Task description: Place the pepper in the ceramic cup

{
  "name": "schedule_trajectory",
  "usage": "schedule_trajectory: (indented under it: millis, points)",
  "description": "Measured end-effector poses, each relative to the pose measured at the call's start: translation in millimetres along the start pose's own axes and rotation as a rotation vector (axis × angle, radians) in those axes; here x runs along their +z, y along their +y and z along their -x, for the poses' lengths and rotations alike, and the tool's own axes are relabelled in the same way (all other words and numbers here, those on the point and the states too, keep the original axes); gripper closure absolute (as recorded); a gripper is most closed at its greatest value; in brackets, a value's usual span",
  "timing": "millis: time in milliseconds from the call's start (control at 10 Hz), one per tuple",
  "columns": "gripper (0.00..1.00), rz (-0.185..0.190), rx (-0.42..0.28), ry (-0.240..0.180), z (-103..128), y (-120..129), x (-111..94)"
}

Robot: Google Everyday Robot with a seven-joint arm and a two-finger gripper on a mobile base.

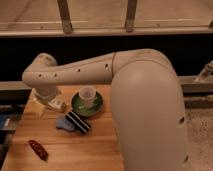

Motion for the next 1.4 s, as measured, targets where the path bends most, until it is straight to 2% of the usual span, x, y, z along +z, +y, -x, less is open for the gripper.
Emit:
schedule_trajectory:
  millis: [300,400,900,1100,1400]
  points:
    - [0.20,0.070,0.004,0.012,-6,20,37]
    - [0.20,0.075,0.001,0.010,-4,23,36]
    - [0.20,0.073,0.001,0.012,-6,20,36]
    - [0.20,0.065,-0.024,0.032,-3,26,37]
    - [0.20,0.051,-0.031,0.063,-12,41,37]
